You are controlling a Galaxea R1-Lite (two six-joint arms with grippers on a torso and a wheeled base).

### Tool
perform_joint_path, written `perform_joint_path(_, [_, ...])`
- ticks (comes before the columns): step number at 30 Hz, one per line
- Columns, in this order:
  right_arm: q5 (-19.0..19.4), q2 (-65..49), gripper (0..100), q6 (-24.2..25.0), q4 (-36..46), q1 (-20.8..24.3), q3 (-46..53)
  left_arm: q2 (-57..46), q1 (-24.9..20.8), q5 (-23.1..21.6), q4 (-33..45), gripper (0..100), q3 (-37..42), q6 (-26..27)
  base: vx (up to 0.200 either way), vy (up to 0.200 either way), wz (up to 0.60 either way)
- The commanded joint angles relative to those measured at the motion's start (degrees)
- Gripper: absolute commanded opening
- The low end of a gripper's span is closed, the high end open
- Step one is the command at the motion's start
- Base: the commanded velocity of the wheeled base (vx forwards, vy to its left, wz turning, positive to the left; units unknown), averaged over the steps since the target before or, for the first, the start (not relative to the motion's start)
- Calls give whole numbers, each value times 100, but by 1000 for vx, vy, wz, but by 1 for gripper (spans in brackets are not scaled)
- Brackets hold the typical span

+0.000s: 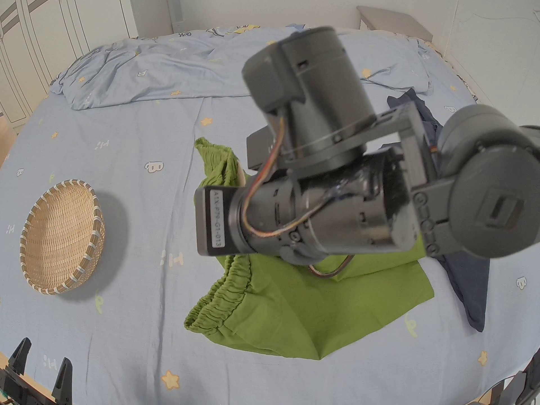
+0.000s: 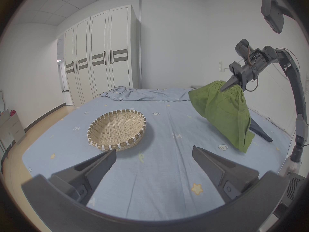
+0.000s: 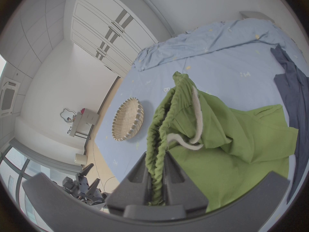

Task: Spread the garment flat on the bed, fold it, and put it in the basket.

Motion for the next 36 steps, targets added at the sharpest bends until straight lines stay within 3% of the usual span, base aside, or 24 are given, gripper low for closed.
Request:
perform_joint_path(1, [0, 321, 0, -10, 5, 13, 29, -66, 11, -13, -4, 100, 101, 20, 0, 0, 0])
perform_joint_path(3, [0, 347, 0, -37, -4, -4, 37, -75, 2, -21, -4, 100, 101, 55, 0, 0, 0])
perform_joint_path(4, [0, 356, 100, -37, -12, 22, 37, -75, 2, -21, -4, 100, 101, 55, 0, 0, 0])
perform_joint_path(15, [-8, 435, 100, -45, -188, 127, 257, -66, 11, 14, -74, 100, 84, 257, 0, 0, 0])
perform_joint_path(17, [0, 374, 100, -37, -197, 75, 389, -66, 11, -13, -259, 100, -347, 187, 0, 0, 0])
perform_joint_path(18, [0, 224, 100, -19, -197, 13, 503, -14, -24, -48, -329, 100, -1112, -59, 0, 0, 0])
perform_joint_path(20, [62, -180, 100, -19, -197, -259, 714, 276, -77, -136, -21, 100, -2070, -551, 0, 0, 0])
perform_joint_path(22, [97, -452, 100, -28, -206, -426, 855, 663, -156, -312, 356, 100, -2421, -710, 0, 0, 0])
perform_joint_path(24, [282, -936, 100, -10, -259, -795, 1154, 1032, -209, -979, 1042, 100, -2536, -727, 0, 0, 0])
perform_joint_path(26, [536, -1340, 100, -10, -276, -1164, 1426, 1234, -209, -1533, 1253, 100, -2456, -894, 0, 0, 0])
perform_joint_path(28, [888, -1753, 100, -1, -276, -1551, 1786, 1779, -218, -2008, 1191, 100, -2245, -1290, 0, 0, 0])
perform_joint_path(29, [888, -1753, 100, -1, -276, -1551, 1786, 1779, -218, -2008, 1191, 100, -2245, -1290, 0, 0, 0])
perform_joint_path(31, [1468, -2245, 100, -37, -285, -2114, 2428, 2500, -235, -2500, 937, 100, -2140, -1905, 0, 0, 0])
perform_joint_path(36, [2154, -2711, 100, -63, -628, -2949, 3597, 3871, -297, -3291, 453, 100, -2043, -2380, 0, 0, 0])
